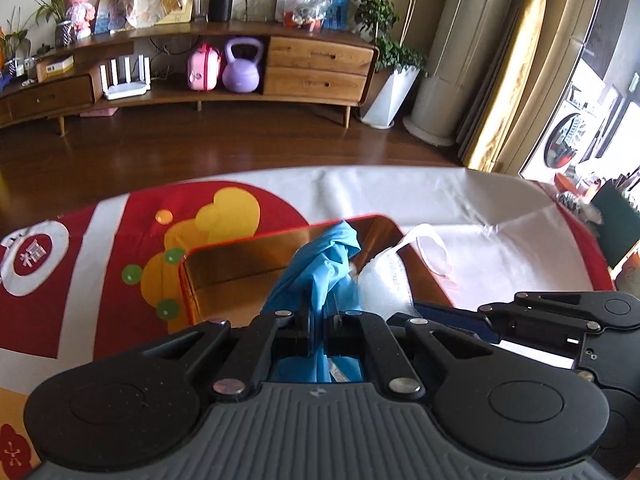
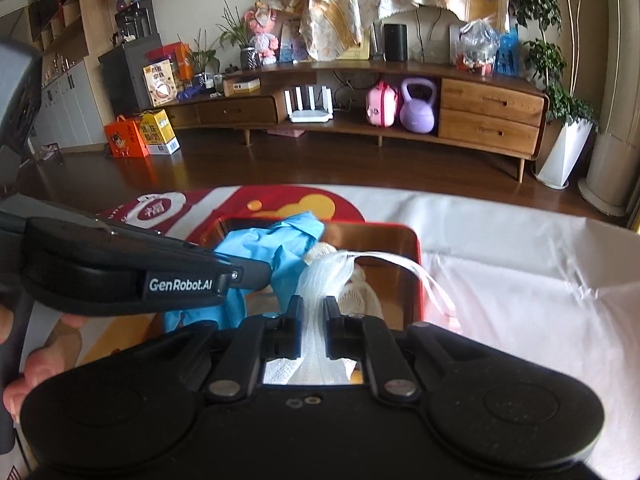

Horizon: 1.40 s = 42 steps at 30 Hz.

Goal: Organize soft objects
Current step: 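Lower the glove into the red tin while the right gripper lowers and releases the mesh bag, then open both grippers and withdraw them from the tin toward the remaining items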

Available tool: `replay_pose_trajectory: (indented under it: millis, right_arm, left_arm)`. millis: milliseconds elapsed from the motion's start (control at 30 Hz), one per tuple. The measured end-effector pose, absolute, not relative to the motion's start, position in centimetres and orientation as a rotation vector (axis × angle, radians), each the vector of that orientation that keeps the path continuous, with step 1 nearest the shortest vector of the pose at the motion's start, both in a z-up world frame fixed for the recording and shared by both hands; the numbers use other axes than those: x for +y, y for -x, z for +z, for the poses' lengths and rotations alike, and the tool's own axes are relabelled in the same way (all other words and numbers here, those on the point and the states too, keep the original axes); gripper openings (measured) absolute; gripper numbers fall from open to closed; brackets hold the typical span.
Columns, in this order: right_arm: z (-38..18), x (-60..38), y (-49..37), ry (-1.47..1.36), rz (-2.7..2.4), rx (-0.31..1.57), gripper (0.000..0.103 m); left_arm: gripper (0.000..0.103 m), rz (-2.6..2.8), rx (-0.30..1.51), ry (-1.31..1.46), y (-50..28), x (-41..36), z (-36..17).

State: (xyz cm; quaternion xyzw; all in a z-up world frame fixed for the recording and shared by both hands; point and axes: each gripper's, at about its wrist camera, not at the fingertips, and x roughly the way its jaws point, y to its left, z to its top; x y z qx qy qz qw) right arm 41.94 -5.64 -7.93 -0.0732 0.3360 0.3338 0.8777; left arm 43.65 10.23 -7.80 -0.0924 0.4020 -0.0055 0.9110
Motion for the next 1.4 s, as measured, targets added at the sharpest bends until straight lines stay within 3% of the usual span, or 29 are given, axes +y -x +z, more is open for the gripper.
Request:
replay_pose_trajectory:
  millis: [400,733,967,1067,1167,1300,1400]
  right_arm:
    - [-10.1,-4.7,-42.2,0.183,0.698,0.748,0.014]
    - [-9.9,-5.6,-42.3,0.156,0.69,0.749,0.034]
    - [-8.8,-6.2,-41.8,0.151,0.703,0.737,0.04]
    - [-8.3,-6.5,-41.5,0.163,0.708,0.734,0.044]
    - [-7.9,-6.8,-41.0,0.17,0.703,0.729,0.05]
    - [-7.5,-6.9,-40.6,0.167,0.701,0.722,0.057]
    - [-7.0,-6.8,-40.4,0.18,0.703,0.709,0.065]
  left_arm:
    - [0.004,0.001,0.927,0.19,-44.7,10.7,-11.6]
    - [0.004,0.006,0.923,0.206,-44.7,10.8,-11.8]
    - [0.009,0.026,0.922,0.188,-44.1,10.6,-11.1]
    - [0.014,0.024,0.911,0.191,-43.8,10.6,-10.6]
    - [0.028,0.033,0.895,0.191,-43.4,10.6,-9.9]
    - [0.064,0.034,0.868,0.187,-42.6,10.7,-9.0]
    - [0.064,0.039,0.858,0.182,-42.1,10.7,-8.3]
